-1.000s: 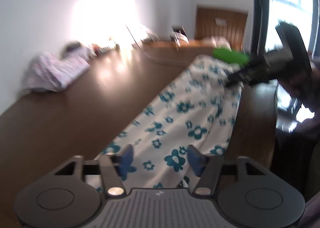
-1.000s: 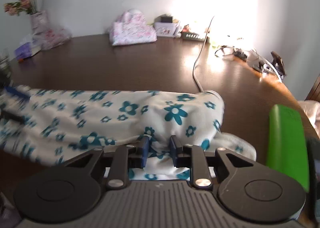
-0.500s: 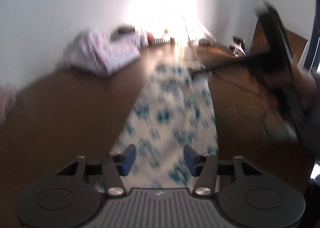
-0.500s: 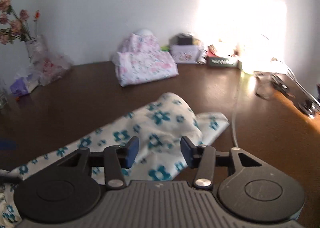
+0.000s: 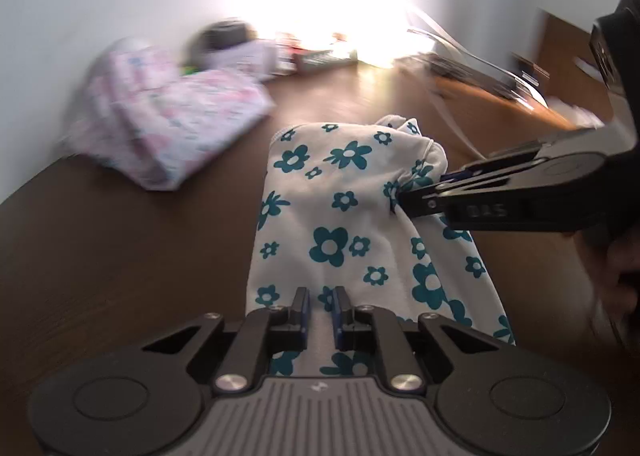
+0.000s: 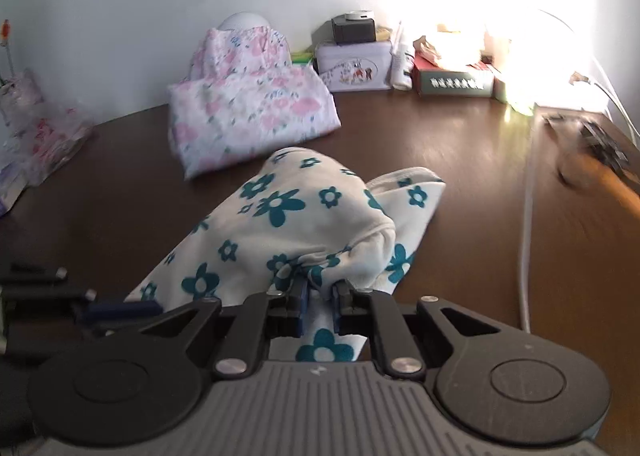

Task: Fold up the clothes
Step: 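Grasp the strip end with the right gripper while the left gripper holds the other end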

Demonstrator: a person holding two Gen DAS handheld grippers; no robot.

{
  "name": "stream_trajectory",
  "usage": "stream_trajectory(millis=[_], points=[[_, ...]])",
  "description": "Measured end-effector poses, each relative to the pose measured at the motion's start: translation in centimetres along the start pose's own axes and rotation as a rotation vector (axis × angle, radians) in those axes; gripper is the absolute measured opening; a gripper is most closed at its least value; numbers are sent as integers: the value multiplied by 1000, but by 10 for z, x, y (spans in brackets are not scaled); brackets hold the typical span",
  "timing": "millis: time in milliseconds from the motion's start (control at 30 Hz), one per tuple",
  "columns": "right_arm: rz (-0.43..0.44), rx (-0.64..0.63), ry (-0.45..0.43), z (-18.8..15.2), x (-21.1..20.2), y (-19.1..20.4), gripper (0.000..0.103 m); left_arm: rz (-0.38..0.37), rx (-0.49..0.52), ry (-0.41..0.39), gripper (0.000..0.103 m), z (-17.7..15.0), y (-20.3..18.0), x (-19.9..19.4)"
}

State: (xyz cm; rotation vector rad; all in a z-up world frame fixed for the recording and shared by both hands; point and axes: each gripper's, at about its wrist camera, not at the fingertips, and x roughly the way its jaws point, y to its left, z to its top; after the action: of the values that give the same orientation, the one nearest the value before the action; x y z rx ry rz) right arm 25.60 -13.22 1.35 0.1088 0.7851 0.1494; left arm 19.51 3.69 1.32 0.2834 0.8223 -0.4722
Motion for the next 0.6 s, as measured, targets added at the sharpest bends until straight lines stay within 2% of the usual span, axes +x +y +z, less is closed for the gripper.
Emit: stream_trajectory(millis=[67, 133, 167, 200, 233, 267, 300, 333, 467, 567, 600], points=[[31, 13, 14, 29, 27, 0, 11, 101, -91, -11, 10, 17, 3, 16], [35, 46, -3, 39, 18, -3, 12, 164, -190, 23, 11, 31, 9, 21], [34, 64, -16, 42, 9, -6, 14, 131, -205, 19, 11, 27, 14, 8], [38, 65, -33, 36, -6, -7, 21, 98, -221, 15, 14, 24, 20, -6], [47, 58, -52, 25, -25, -8, 27, 65, -236, 11, 24, 20, 25, -20], [55, 50, -71, 14, -44, -9, 37, 34, -251, 7, 32, 16, 30, -33], [64, 42, -90, 4, -63, -11, 38, 34, -250, -2, 53, -2, 28, -46], [67, 40, -95, -9, -77, -12, 38, 33, -249, -12, 65, -20, 26, -58], [134, 21, -21, -67, -104, -1, 31, 33, -248, -50, 66, -91, 19, -108], [189, -118, 8, -113, -124, 30, 28, 78, -339, -72, 57, -133, 3, -122], [212, -157, 11, -126, -130, 37, 24, 92, -368, -79, 53, -147, -2, -127]])
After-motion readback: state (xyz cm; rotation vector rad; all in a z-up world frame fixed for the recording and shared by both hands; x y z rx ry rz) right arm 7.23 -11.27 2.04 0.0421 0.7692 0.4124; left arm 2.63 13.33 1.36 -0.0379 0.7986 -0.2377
